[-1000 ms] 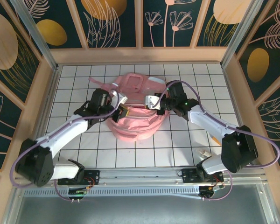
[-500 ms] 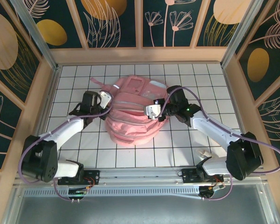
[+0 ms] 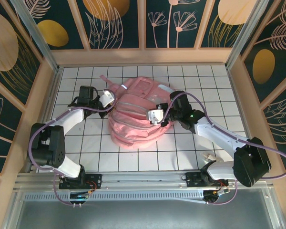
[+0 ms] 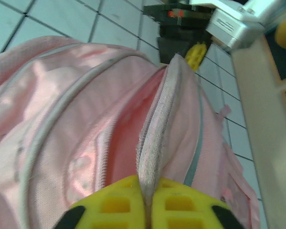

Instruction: Pack books, pencil case, and school supplies into a backpack

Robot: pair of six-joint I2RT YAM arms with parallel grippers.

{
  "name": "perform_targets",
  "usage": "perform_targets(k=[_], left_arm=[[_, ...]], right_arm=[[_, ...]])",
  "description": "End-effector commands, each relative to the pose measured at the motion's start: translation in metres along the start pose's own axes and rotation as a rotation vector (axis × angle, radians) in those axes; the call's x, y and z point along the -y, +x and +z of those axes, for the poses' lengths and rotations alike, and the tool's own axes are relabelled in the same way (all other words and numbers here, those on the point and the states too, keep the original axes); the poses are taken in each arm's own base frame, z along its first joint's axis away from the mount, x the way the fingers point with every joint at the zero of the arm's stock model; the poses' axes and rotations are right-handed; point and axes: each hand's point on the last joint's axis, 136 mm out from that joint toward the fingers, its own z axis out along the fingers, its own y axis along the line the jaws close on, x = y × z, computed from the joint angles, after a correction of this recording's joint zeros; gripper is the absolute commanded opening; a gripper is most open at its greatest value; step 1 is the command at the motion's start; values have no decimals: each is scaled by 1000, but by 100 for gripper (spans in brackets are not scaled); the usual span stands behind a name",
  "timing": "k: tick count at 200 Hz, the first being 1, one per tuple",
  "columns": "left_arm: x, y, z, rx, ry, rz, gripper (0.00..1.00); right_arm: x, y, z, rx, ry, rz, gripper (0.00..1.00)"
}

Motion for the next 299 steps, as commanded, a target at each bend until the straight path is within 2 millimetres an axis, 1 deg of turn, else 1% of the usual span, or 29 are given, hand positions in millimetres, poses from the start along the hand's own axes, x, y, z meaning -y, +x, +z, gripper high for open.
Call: perform_targets(k=[1, 25, 37, 51, 63, 77, 81, 85, 86, 87, 97, 102, 122, 137, 149, 157, 179, 190, 203, 209, 215, 224, 228, 239, 245, 264, 276, 285, 299], left_arm=[[5, -36, -20, 150, -1, 63, 0], [18, -45, -34, 212, -10, 18, 0], [27, -47, -38, 224, 4, -18, 0], [39, -48, -42, 238, 24, -47, 0], [49, -51, -45, 257, 32, -66, 0], [56, -54, -48, 278, 44, -94, 0], [58, -54, -48, 282, 50, -98, 0], [59, -54, -49, 284, 50, -105, 0], [59, -54, -49, 284, 50, -106, 0], [59, -54, -50, 284, 49, -106, 0], [55, -54, -51, 278, 24, -116, 0], [52, -52, -51, 272, 3, -122, 0], [31, -43, -49, 227, -103, -127, 0], [15, -27, -43, 186, -152, -162, 0], [8, -16, -38, 166, -152, -192, 0], [6, -11, -34, 156, -156, -200, 0], [-6, -10, -25, 168, -192, -206, 0], [-8, -10, -18, 178, -180, -195, 0], [-8, -13, -9, 178, -131, -179, 0], [-6, -18, -7, 186, -100, -168, 0], [-3, -23, -6, 198, -62, -158, 8], [6, -35, -9, 234, -7, -121, 30], [12, -40, -12, 255, 23, -94, 38], [30, -52, -24, 311, 77, 14, 51], [37, -56, -30, 331, 80, 69, 60], [60, -61, -47, 348, 59, 276, 75], [73, -61, -55, 341, 65, 364, 78], [81, -66, -60, 343, 79, 412, 78], [95, -67, -61, 317, 110, 446, 81]], right_arm=[[43, -3, 2, 13, 234, 110, 45], [53, 7, 17, -82, 293, 156, 46], [63, 7, 23, -104, 344, 192, 47], [70, 6, 31, -136, 375, 220, 46], [68, 4, 41, -165, 364, 214, 46], [67, -3, 51, -192, 360, 199, 43], [64, -6, 54, -192, 348, 191, 40], [65, -7, 56, -207, 348, 182, 35], [64, -8, 56, -209, 346, 181, 33], [64, -8, 57, -211, 344, 181, 29], [63, -14, 60, -215, 326, 165, 7], [63, -18, 60, -203, 318, 166, 0], [67, -36, 48, -123, 298, 159, 0], [73, -47, 32, -60, 264, 153, 0], [80, -54, 17, 4, 243, 161, 0], [76, -60, 7, 63, 190, 145, 0], [51, -77, -13, 219, 36, 98, 0], [43, -80, -13, 245, 3, 95, 0], [40, -77, -9, 232, -10, 101, 0], [40, -75, -7, 221, -7, 98, 0], [41, -72, -5, 207, 2, 99, 0], [45, -69, -3, 188, 15, 101, 0], [47, -67, -3, 179, 23, 102, 0], [52, -62, -3, 164, 40, 108, 0], [55, -58, -3, 158, 50, 118, 0], [65, -48, -7, 157, 90, 155, 0], [72, -40, -7, 147, 116, 176, 0], [76, -33, -6, 136, 129, 196, 0], [81, -24, -5, 126, 144, 221, 0]])
